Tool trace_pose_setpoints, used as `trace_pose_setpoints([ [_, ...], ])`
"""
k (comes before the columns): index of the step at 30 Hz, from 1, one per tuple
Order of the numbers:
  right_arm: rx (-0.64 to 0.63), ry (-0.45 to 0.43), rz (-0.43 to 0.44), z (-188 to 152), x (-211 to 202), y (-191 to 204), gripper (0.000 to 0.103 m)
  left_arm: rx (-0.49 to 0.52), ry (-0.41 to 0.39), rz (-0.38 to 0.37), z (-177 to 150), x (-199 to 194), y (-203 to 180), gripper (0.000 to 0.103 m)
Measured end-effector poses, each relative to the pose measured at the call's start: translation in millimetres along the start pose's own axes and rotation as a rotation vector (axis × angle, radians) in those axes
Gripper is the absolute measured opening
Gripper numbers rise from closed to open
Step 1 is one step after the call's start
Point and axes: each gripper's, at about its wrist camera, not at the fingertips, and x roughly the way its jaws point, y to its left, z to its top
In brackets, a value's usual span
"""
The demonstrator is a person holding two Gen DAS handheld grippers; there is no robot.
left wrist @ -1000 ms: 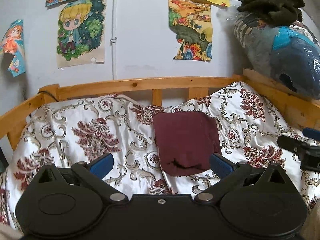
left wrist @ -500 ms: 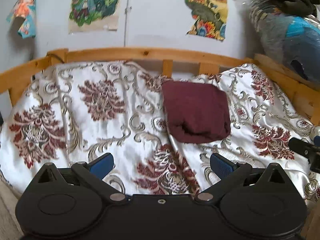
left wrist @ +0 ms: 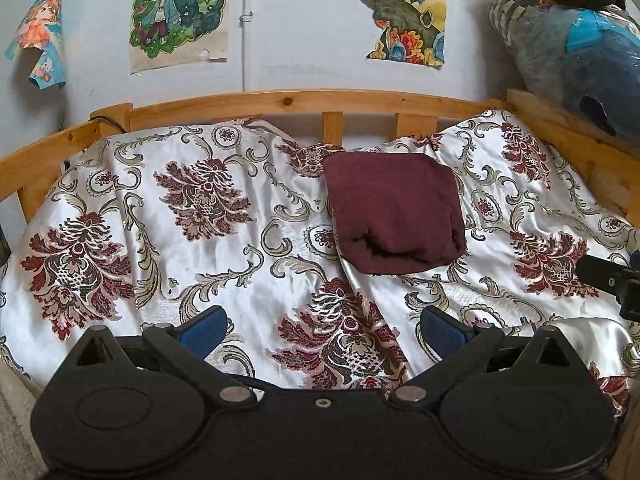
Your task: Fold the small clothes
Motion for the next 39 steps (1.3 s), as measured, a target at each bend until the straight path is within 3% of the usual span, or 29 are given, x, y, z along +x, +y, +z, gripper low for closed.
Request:
trace_pose_setpoints([
  [39, 0.0, 0.005, -0.004, -1.2, 1.3, -1.7, 0.103, 0.025, 0.01, -0.01, -1.7, 0.1, -2.4, 0.102],
])
